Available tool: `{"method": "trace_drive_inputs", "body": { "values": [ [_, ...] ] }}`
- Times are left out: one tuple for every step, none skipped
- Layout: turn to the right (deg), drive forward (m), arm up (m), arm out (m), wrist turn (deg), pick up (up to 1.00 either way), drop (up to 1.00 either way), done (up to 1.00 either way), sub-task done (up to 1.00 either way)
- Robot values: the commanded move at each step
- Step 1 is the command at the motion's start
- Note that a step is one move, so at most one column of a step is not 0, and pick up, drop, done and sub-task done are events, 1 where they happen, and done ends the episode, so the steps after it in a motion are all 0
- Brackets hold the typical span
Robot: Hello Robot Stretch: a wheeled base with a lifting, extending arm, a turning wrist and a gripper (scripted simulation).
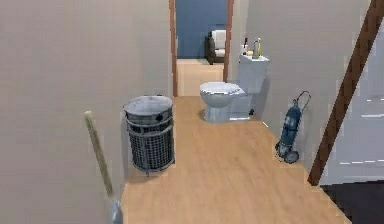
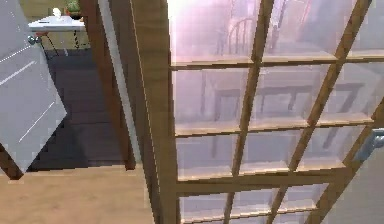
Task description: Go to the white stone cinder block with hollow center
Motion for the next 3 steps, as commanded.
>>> {"method": "trace_drive_inputs", "body": {
  "values": [
    [-6.0, 0.0, 0.0, 0.0, 0.0, 0.0, 0.0, 0.0, 0.0],
    [0.0, 0.3, 0.0, 0.0, 0.0, 0.0, 0.0, 0.0, 0.0],
    [45.0, 0.0, 0.0, 0.0, 0.0, 0.0, 0.0, 0.0, 0.0]
  ]
}}
